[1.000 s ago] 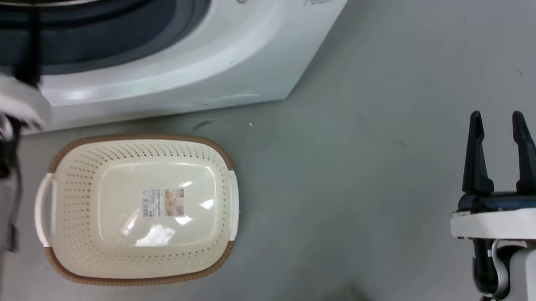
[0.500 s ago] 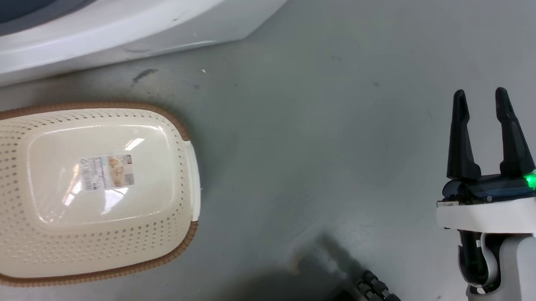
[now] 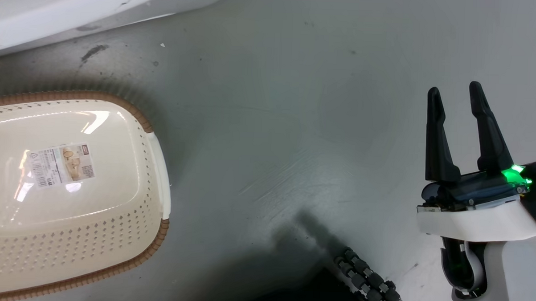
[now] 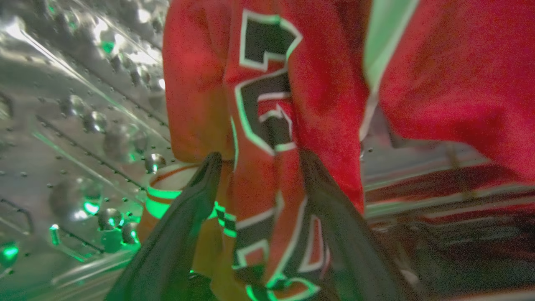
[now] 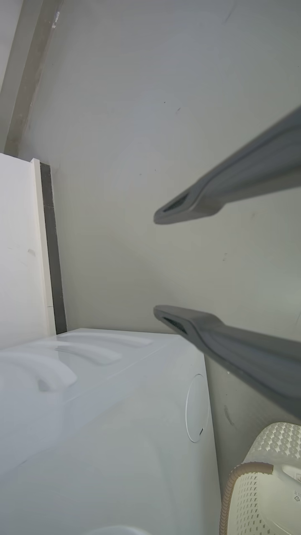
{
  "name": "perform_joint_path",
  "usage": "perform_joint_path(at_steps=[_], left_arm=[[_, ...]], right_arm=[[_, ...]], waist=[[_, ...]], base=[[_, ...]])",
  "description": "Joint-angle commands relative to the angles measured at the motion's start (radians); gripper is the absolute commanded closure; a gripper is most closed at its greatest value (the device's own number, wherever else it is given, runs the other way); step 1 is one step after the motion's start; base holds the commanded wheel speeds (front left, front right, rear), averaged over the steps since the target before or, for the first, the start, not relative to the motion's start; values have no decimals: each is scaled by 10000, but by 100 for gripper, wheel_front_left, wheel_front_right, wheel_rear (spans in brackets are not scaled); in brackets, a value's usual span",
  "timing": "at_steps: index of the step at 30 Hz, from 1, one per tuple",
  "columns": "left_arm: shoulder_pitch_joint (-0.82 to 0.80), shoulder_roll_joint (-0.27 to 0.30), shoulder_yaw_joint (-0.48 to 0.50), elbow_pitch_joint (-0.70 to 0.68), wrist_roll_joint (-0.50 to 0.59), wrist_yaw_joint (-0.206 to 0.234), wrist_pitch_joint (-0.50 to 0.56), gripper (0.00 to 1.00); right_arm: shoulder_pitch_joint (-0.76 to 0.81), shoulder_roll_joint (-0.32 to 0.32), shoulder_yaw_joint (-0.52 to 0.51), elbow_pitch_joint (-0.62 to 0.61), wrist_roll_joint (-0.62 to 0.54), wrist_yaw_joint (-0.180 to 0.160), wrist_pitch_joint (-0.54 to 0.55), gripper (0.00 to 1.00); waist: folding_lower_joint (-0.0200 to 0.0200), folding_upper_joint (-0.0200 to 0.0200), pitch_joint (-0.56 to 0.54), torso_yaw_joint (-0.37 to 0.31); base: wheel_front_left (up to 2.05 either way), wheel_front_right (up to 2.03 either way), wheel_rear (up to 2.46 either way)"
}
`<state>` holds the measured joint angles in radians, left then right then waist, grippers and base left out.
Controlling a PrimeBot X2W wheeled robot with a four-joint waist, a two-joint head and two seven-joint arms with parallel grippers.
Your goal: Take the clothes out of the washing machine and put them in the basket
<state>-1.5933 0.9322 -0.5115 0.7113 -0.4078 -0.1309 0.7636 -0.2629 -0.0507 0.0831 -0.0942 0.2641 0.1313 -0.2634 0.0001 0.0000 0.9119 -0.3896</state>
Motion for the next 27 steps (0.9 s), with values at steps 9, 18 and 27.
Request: perform_joint_path(at_steps=[9, 18, 27], left_arm=[[-643, 233, -578, 567, -157, 16, 270, 0], [-755, 53, -981, 757, -567, 14, -157, 100], [-679, -374, -1272, 1194, -742, 16, -2141, 100]], right_arm=[[74, 11, 108, -200, 111, -10, -21, 0], [-162, 11, 39, -310, -106, -10, -21, 0], [-183, 10, -286, 11, -251, -10, -21, 0]], waist=[[-1, 0, 376, -247], [-1, 0, 459, -127], [-1, 0, -294, 158]], base=[[0, 0, 0], [0, 0, 0], [0, 0, 0]])
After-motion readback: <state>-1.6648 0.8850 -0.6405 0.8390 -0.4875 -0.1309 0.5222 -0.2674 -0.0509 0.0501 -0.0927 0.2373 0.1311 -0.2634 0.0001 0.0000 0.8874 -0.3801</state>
